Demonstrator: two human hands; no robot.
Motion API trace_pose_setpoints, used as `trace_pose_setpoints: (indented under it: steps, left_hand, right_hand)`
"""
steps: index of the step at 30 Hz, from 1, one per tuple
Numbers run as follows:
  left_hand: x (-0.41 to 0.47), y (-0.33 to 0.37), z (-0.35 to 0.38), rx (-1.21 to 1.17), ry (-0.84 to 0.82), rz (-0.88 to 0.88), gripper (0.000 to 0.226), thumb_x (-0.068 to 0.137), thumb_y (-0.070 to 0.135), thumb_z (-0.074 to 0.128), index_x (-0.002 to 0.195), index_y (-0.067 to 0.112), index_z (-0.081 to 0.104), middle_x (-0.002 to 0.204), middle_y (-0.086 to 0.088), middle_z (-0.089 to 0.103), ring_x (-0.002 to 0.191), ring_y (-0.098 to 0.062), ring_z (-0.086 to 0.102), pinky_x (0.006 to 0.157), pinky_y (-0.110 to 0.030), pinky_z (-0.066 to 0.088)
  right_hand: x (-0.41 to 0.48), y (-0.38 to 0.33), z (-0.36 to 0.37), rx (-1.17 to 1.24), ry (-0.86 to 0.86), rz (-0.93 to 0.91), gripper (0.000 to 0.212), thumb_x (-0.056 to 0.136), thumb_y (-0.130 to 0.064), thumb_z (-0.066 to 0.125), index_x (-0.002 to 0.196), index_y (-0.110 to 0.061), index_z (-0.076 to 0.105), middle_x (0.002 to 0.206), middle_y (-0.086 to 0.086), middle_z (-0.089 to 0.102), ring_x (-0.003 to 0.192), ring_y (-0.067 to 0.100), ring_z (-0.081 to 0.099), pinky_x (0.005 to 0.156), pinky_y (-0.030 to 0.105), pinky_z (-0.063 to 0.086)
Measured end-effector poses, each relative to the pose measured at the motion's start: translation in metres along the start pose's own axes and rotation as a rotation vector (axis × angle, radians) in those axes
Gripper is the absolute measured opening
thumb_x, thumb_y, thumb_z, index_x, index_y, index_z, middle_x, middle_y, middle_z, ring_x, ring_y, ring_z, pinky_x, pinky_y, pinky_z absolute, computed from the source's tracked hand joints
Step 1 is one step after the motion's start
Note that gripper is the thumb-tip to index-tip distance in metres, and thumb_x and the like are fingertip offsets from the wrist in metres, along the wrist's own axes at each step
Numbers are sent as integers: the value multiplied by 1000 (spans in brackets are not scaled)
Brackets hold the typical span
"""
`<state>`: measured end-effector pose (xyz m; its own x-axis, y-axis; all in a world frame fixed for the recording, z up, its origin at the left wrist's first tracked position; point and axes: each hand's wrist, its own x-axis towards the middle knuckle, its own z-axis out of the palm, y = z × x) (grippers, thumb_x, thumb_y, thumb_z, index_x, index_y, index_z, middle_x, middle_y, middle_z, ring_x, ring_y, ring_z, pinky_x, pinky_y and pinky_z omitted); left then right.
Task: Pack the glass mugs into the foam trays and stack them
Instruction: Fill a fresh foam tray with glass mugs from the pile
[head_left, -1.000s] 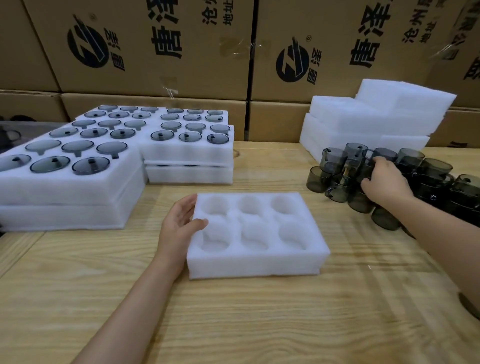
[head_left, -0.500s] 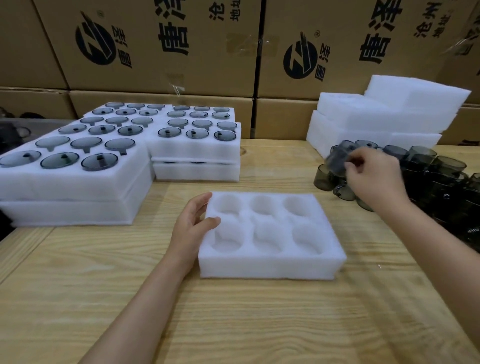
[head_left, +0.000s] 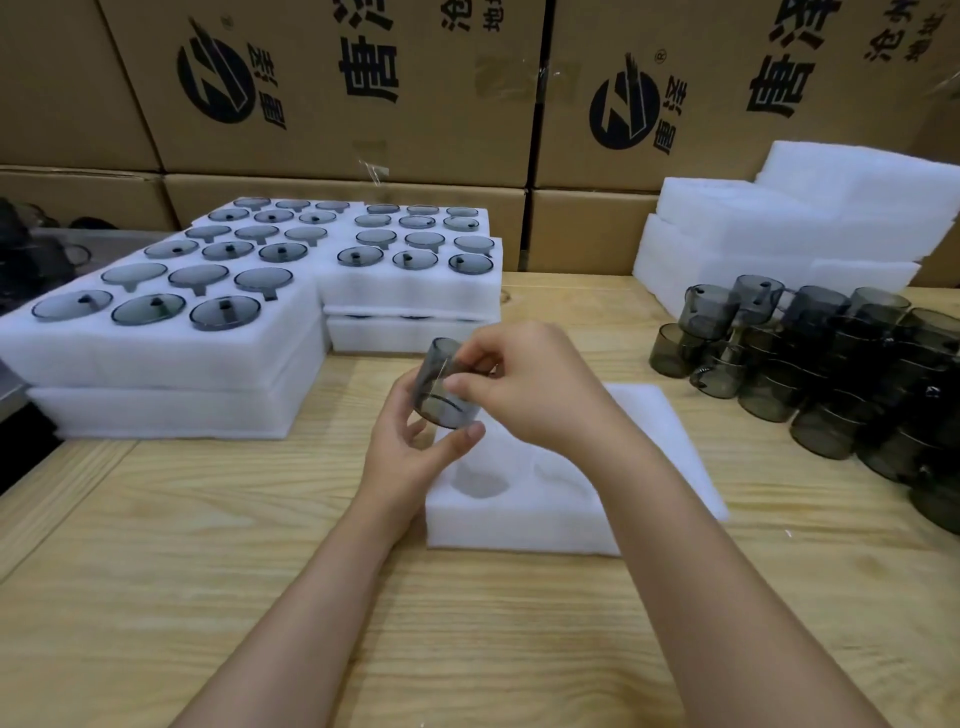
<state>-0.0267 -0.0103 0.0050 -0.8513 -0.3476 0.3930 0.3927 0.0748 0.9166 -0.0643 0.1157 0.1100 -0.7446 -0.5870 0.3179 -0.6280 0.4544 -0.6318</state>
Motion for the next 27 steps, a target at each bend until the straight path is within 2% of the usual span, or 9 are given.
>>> trace_pose_setpoints:
  steps: [2, 5, 7, 10, 15, 19, 21, 24, 27]
  left_hand:
    - [1, -1, 0, -13, 10, 10, 62, 60, 36, 78, 118, 34, 57, 125, -1, 61, 116, -14, 58, 102, -52, 42]
    - [1, -4, -2, -52, -32, -1, 61, 65, 33, 77, 122, 27, 58, 122, 1, 64, 113, -11, 60, 91, -30, 49]
    - [1, -2, -3, -89, -58, -13, 58, 68, 32, 74, 123, 23, 58, 117, 5, 66, 110, -9, 61, 85, -19, 48]
    - [1, -2, -5, -120, -136, -13, 56, 73, 27, 68, 125, 12, 56, 119, -1, 66, 115, -16, 60, 88, -20, 47]
    - [1, -2, -3, -96, -184, -22, 54, 79, 33, 60, 129, 13, 55, 128, -7, 62, 123, -22, 54, 96, -27, 42]
    - [2, -1, 0, -35, -155, -8, 58, 81, 40, 59, 132, 15, 52, 132, 1, 60, 126, -12, 52, 95, -20, 42]
    - [2, -2, 2, -9, -139, -14, 53, 86, 37, 63, 134, 17, 51, 129, 8, 61, 124, -6, 52, 92, -14, 42]
    - [2, -3, 3, 0, -133, -17, 43, 91, 30, 54, 132, 19, 50, 121, 22, 64, 118, 4, 54, 88, -7, 40]
    - [1, -2, 3, -2, -144, -36, 45, 93, 32, 51, 135, 16, 50, 124, 18, 63, 119, 3, 54, 89, -8, 40]
  right_hand:
    - [-1, 2, 5, 30, -2, 3, 11, 81, -20, 70, 75, -26, 63, 67, -16, 58, 61, -8, 52, 55, 5, 38]
    - [-1, 6, 1, 65, 42, -37, 7, 83, -22, 69, 90, -20, 69, 77, -18, 58, 64, -19, 48, 60, 1, 34]
    - [-1, 13, -6, 134, 22, -66, 27, 85, -25, 67, 111, -25, 63, 99, -20, 54, 86, -19, 46, 73, 3, 34]
    - [-5, 23, -12, 350, -224, -36, 53, 88, -15, 64, 134, -33, 45, 129, -14, 49, 118, 1, 46, 91, 17, 42]
    - [0, 32, -10, 391, -220, 8, 47, 84, -15, 69, 128, -24, 55, 118, -1, 59, 87, 14, 64, 73, 19, 52]
    - [3, 36, -5, 365, 28, 88, 41, 76, -33, 76, 113, -29, 62, 98, -8, 56, 58, -11, 52, 49, 4, 39]
    - [4, 35, 1, 289, 116, 82, 42, 72, -42, 76, 111, -31, 63, 94, -12, 54, 56, -14, 49, 47, 4, 36]
    - [5, 35, 3, 198, 91, 66, 50, 72, -47, 74, 117, -32, 60, 103, -15, 55, 68, -8, 51, 63, 14, 44]
    - [5, 38, -3, 292, 3, 100, 48, 74, -38, 76, 117, -31, 56, 115, -8, 59, 61, -2, 57, 53, 13, 45]
